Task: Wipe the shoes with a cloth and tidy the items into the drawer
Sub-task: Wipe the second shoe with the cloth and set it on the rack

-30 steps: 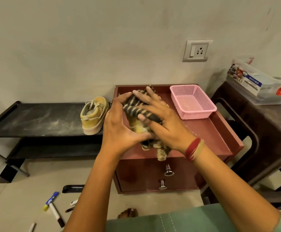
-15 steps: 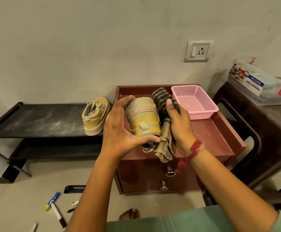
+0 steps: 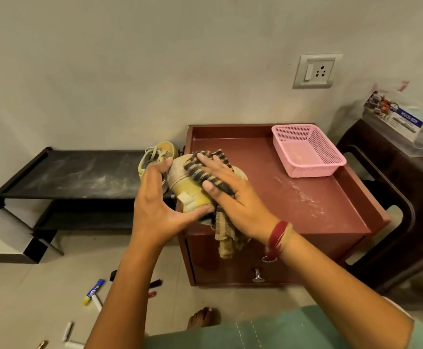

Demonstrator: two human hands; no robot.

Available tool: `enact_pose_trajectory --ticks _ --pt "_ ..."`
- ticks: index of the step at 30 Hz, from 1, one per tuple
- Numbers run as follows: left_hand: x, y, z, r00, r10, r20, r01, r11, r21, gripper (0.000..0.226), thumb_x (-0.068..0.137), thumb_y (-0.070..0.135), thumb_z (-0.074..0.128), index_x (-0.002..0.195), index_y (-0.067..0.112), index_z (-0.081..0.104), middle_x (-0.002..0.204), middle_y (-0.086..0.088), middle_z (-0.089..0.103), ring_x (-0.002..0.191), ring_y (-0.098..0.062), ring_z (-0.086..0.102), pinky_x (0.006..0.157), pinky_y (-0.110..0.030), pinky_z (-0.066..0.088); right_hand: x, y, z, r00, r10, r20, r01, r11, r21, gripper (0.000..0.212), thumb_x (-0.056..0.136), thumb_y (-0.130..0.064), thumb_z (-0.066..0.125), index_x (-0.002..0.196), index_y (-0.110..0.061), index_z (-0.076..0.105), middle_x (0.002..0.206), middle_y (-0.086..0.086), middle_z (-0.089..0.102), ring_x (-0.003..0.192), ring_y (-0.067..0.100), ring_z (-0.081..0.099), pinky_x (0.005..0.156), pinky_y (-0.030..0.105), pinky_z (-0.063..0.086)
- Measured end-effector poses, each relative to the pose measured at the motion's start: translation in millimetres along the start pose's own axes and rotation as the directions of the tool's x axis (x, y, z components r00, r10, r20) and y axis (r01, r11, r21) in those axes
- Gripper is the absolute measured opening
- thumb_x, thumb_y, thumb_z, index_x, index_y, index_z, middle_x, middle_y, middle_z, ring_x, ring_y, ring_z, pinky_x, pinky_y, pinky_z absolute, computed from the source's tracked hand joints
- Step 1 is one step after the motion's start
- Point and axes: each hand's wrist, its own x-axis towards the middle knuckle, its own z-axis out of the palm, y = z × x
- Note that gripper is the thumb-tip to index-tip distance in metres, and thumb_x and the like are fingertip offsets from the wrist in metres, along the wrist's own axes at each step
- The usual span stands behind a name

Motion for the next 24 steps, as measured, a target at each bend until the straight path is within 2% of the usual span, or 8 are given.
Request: enact_pose_trajectory --ticks 4,9,11,13,15,17,21,24 --pt "-5 -1 1 0.997 -0.074 0.004 0.074 0.997 -0.014 0.101 0.05 0.065 0.079 0.125 0.01 0.041 0.12 -0.002 0.051 0.108 -0.012 0.054 0.085 -0.018 0.048 9 9 3 0.983 0.132 -0.127 -0.128 0.991 0.038 0.051 0.088 -0.052 0.044 0.133 -0.029 0.048 0.143 -0.003 0.045 0.138 0.015 0.031 0.114 0.044 0.026" --pt "-6 -4 4 0.997 -0.028 0.067 0.031 0.999 -0.044 0.099 0.057 0.055 0.078 0.136 0.011 0.036 0.128 0.002 0.044 0.119 -0.007 0.047 0.096 -0.012 0.038 2 13 6 0.999 0.033 -0.025 -0.034 0.998 -0.044 0.043 0.092 -0.041 0.044 0.134 -0.037 0.039 0.144 -0.013 0.04 0.14 0.008 0.026 0.117 0.041 0.017" --pt "-6 -6 5 0.995 -0.008 0.103 0.006 1.0 0.018 0.108 0.058 0.06 0.076 0.144 0.012 0.032 0.134 0.006 0.038 0.125 -0.003 0.038 0.103 -0.009 0.031 9 19 4 0.986 0.115 -0.122 -0.119 0.993 -0.023 0.049 0.089 -0.046 0.043 0.135 -0.028 0.046 0.142 -0.006 0.045 0.138 0.012 0.03 0.115 0.045 0.022" --pt "-6 -7 6 0.99 0.004 0.144 -0.015 0.997 0.074 0.11 0.057 0.064 0.074 0.145 0.014 0.032 0.134 0.007 0.037 0.123 0.003 0.033 0.1 -0.001 0.023 11 19 4 0.969 0.171 -0.177 -0.186 0.98 -0.074 0.056 0.087 -0.052 0.04 0.134 -0.023 0.049 0.142 -0.004 0.046 0.138 0.014 0.03 0.114 0.047 0.023" --pt "-5 -8 5 0.984 -0.011 0.178 -0.007 0.995 0.099 0.103 0.057 0.06 0.072 0.142 0.015 0.034 0.132 0.005 0.043 0.119 0.002 0.036 0.095 0.0 0.026 9 20 8 0.992 0.093 -0.086 -0.104 0.986 -0.128 0.051 0.089 -0.053 0.04 0.135 -0.031 0.045 0.142 -0.012 0.041 0.138 0.008 0.026 0.117 0.046 0.017" --pt "-4 -9 3 0.98 -0.035 0.196 0.015 0.995 0.103 0.096 0.057 0.05 0.073 0.138 0.017 0.036 0.127 0.005 0.044 0.114 -0.001 0.04 0.089 -0.007 0.034 7 22 6 0.998 0.057 -0.002 -0.057 0.984 -0.169 0.047 0.092 -0.049 0.04 0.137 -0.034 0.039 0.142 -0.017 0.037 0.138 0.004 0.022 0.117 0.042 0.012" --pt "-6 -12 3 0.967 -0.104 0.232 0.074 0.988 0.135 0.096 0.058 0.032 0.078 0.139 0.017 0.029 0.126 0.004 0.036 0.113 -0.012 0.042 0.091 -0.029 0.044 18 35 -5 0.968 0.23 -0.103 -0.251 0.916 -0.314 0.049 0.096 -0.045 0.038 0.141 -0.026 0.037 0.15 -0.004 0.033 0.143 0.015 0.017 0.115 0.036 0.004" --pt "-5 -14 4 0.958 -0.126 0.258 0.092 0.986 0.141 0.099 0.063 0.022 0.079 0.143 0.016 0.022 0.134 0.0 0.03 0.122 -0.016 0.037 0.099 -0.034 0.042 18 34 -2 0.951 0.205 -0.231 -0.28 0.888 -0.365 0.047 0.096 -0.047 0.033 0.139 -0.028 0.04 0.148 -0.006 0.035 0.141 0.015 0.023 0.114 0.036 0.0"
